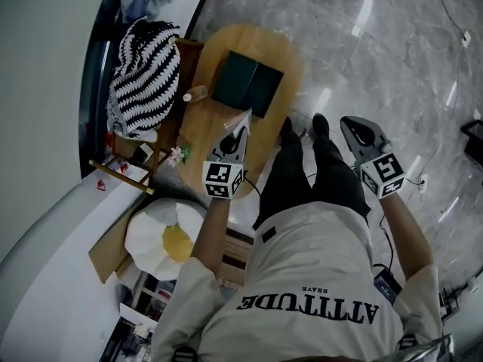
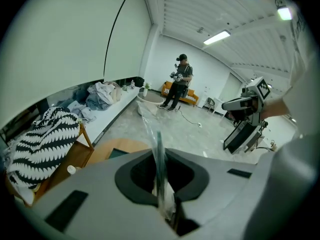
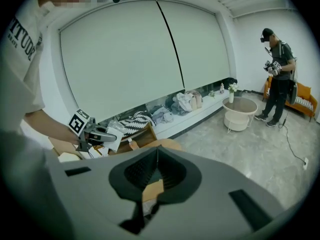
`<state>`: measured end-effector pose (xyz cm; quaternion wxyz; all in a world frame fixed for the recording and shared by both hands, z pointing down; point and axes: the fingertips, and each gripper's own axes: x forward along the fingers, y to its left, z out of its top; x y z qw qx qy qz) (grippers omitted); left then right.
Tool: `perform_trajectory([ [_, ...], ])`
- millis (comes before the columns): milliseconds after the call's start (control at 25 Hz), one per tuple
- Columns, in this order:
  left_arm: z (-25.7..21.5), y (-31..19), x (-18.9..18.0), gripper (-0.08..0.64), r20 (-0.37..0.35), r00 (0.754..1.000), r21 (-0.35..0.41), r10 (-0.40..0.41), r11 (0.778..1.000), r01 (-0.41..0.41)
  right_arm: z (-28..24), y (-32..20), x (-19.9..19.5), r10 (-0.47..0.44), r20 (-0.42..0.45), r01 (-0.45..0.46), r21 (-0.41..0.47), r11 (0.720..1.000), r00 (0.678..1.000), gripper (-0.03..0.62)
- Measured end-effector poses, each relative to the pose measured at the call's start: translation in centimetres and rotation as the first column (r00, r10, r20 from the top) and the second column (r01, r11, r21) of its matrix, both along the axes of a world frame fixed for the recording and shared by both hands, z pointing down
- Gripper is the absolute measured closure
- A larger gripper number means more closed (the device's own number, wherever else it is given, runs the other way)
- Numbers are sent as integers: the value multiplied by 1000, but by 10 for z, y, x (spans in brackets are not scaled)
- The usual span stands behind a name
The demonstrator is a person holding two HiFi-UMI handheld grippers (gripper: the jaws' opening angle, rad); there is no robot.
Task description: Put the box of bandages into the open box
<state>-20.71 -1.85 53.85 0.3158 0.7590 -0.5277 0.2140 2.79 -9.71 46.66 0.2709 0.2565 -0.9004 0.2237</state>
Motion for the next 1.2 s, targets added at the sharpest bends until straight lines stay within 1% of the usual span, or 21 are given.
perform_trajectory([
  [200, 39, -17, 4, 523, 8, 999, -45, 48, 998, -47, 32, -3, -7, 9, -2, -9, -31, 999, 1000, 571],
  [360, 73, -28, 7, 523, 7, 998, -72, 60, 996, -60, 62, -5, -9, 13, -9, -13, -63, 998, 1000, 571],
  [480, 99, -35, 11, 523, 12, 997, -95, 82, 992, -80, 80, -5, -12, 15, 17, -13, -98, 995, 1000, 571],
  [600, 130, -42, 12, 523, 30, 993, -119, 114, 987, -109, 96, -4, -17, 6, 43, -1, -106, 994, 999, 571],
  [800, 177, -48, 16, 523, 46, 988, -157, 148, 978, -139, 142, 4, -13, 4, 33, 1, -137, 991, 999, 571],
  [920, 202, -48, 16, 523, 58, 985, -180, 160, 973, -147, 167, 7, -9, 3, 23, 0, -157, 988, 1000, 571],
  [1080, 231, -48, 15, 523, 74, 984, -209, 161, 967, -143, 190, 11, -11, 5, 40, 2, -173, 985, 999, 571],
  [1200, 252, -46, 14, 523, 86, 980, -231, 178, 961, -154, 209, 16, -16, 11, 47, -2, -187, 982, 999, 571],
])
